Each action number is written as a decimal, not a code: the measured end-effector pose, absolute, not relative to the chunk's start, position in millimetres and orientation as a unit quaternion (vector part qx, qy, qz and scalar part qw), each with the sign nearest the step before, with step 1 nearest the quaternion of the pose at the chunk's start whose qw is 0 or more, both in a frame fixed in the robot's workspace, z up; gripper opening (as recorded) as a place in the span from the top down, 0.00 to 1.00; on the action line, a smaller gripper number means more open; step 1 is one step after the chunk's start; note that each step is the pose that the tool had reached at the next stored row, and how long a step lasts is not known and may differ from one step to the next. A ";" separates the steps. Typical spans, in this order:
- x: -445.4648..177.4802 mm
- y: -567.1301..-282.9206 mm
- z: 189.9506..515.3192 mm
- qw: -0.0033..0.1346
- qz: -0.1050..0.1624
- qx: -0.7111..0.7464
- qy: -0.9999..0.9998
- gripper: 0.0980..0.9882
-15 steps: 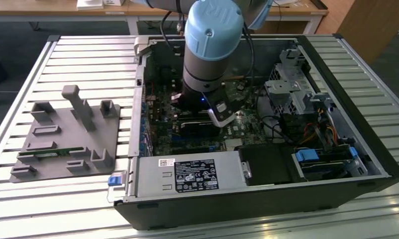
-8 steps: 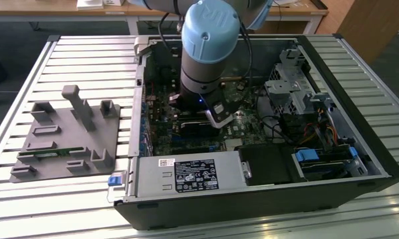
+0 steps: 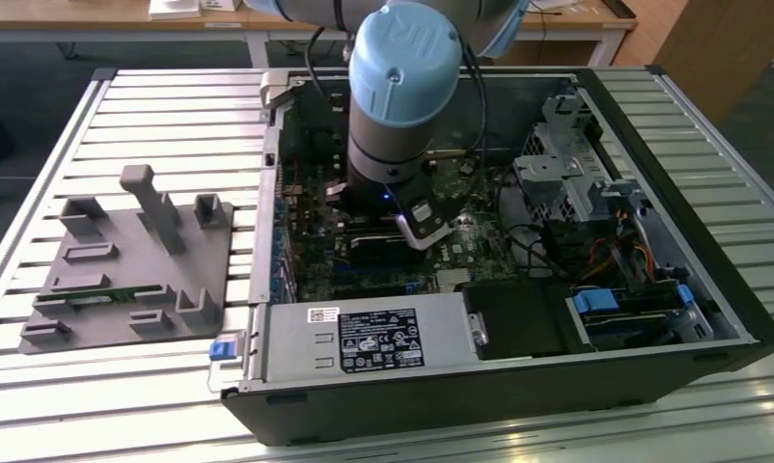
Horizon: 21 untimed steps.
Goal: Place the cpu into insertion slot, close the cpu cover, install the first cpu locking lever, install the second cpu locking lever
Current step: 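Install the second cpu locking lever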
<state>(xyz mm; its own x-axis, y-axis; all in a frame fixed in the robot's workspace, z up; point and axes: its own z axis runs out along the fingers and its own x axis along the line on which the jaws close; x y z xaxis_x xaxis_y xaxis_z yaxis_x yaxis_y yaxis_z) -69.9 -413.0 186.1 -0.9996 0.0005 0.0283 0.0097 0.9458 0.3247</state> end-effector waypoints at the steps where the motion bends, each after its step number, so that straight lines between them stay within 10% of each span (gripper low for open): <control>1: -70.1 -412.9 186.0 0.014 -0.166 -0.003 -0.986 0.99; 21: -71.3 -411.0 205.0 0.014 -0.179 -0.002 -0.984 0.99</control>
<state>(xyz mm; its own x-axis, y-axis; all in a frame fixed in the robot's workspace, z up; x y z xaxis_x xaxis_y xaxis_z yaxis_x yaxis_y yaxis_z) -71.3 -411.0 205.0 -0.9996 -0.0002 0.0281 0.0097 0.9357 0.3526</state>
